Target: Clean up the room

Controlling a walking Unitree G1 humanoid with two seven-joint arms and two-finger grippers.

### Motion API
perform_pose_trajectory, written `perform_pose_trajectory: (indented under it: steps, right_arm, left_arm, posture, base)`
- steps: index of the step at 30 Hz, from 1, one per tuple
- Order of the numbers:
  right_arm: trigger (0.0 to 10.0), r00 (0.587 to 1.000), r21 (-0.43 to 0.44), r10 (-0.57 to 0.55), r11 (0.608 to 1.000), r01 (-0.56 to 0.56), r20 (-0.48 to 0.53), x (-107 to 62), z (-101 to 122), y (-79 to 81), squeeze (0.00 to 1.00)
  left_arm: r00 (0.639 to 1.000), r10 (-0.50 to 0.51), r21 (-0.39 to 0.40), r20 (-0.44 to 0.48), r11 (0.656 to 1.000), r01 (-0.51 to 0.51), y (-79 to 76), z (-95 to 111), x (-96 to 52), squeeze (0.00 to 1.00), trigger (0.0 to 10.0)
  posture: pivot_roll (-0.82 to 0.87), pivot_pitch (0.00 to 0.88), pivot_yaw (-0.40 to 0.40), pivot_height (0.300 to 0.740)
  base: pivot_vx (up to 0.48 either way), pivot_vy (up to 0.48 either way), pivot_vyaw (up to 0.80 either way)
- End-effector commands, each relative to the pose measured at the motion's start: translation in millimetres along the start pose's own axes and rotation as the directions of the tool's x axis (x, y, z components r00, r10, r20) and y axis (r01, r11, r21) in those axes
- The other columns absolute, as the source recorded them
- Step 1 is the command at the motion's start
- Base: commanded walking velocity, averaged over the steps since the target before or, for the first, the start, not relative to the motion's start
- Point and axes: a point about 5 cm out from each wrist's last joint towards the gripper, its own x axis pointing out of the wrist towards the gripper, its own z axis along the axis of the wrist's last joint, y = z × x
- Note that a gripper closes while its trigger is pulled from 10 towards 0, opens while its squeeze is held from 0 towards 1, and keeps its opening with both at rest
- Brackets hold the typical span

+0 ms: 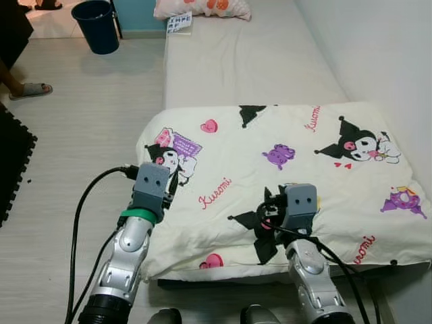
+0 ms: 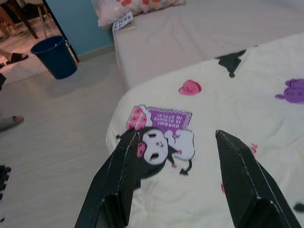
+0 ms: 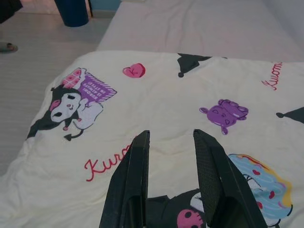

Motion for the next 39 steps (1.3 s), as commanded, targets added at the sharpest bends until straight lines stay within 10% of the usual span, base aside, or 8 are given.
perform_pose_trajectory:
  steps: [1,12,39]
  right_arm:
    - [10.0,0.998,0.014,0.016,1.000,-0.015,-0.068,-7.6,-16,3.1,0.00]
    - [10.0,0.930,0.026,0.015,1.000,-0.006,-0.367,-22.2,-71,0.7,0.00]
    - [10.0,0.932,0.024,-0.042,0.998,0.055,-0.360,-26.6,-77,-7.6,0.00]
  left_arm:
    - [0.998,-0.024,-0.012,-0.058,1.000,0.023,-4.4,-16,-6.0,0.00,10.0]
    - [0.929,-0.062,-0.008,-0.365,0.998,0.064,-13.0,-89,-34.4,0.00,10.0]
    - [0.936,-0.048,-0.038,-0.350,0.999,0.037,-13.2,-94,-33.3,0.00,10.0]
  posture:
    - [0.00,0.105,0.018,0.740]
    - [0.00,0.108,0.025,0.740]
    - [0.00,0.113,0.024,0.740]
  base:
    - [0.000,0.000,0.00]
    - [0.000,0.000,0.00]
    - [0.000,0.000,0.00]
